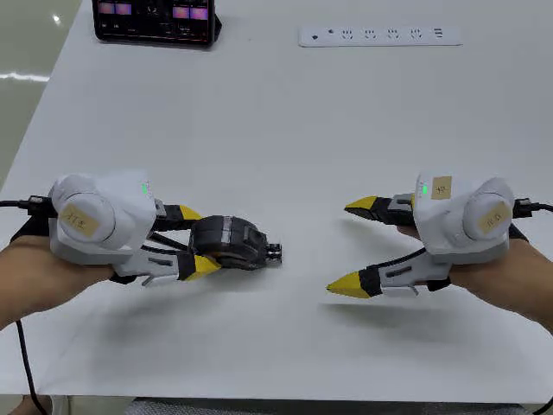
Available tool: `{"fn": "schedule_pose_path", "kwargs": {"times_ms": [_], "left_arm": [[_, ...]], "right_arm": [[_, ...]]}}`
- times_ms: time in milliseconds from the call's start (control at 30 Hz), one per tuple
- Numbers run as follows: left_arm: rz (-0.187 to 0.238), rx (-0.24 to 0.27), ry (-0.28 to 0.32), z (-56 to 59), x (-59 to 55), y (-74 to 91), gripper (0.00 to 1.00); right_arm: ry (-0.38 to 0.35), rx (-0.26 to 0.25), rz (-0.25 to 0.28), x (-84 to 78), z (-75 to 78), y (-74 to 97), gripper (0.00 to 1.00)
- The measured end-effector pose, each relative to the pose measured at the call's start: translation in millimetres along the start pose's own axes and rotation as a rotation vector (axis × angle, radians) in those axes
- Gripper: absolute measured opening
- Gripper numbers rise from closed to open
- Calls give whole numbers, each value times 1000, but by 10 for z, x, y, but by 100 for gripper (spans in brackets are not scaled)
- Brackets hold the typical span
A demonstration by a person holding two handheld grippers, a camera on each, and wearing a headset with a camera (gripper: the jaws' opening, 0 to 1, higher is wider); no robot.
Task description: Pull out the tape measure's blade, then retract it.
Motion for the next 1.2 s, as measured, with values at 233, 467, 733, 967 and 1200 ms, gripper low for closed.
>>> {"fn": "schedule_pose_path", "kwargs": {"times_ms": [233, 467, 733, 967, 1200], "left_arm": [[2, -5, 0, -5, -2, 2, 29], [-8, -15, 2, -15, 8, -3, 28], [-15, -17, 8, -21, 11, -4, 27], [-20, -15, 8, -17, 6, -4, 27], [-22, -19, 12, -19, 6, -4, 27]], "right_arm": [[14, 8, 11, 19, -30, -53, 61], [33, 25, 22, 43, -62, -134, 55], [51, 50, 35, 74, -88, -300, 48], [50, 72, 49, 127, -98, -434, 42], [64, 108, 54, 167, -137, -532, 33]]}}
Point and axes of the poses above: the centre of the closed fingertips' face, and the gripper's own axes: y roughly backward along the fingers, z roughly to its right, x roughly out of its top, the point moved 9 cm from there along y, roughly backward along the fingers, and after that the axes turned 10 degrees about -x, right-handed, at the moved point
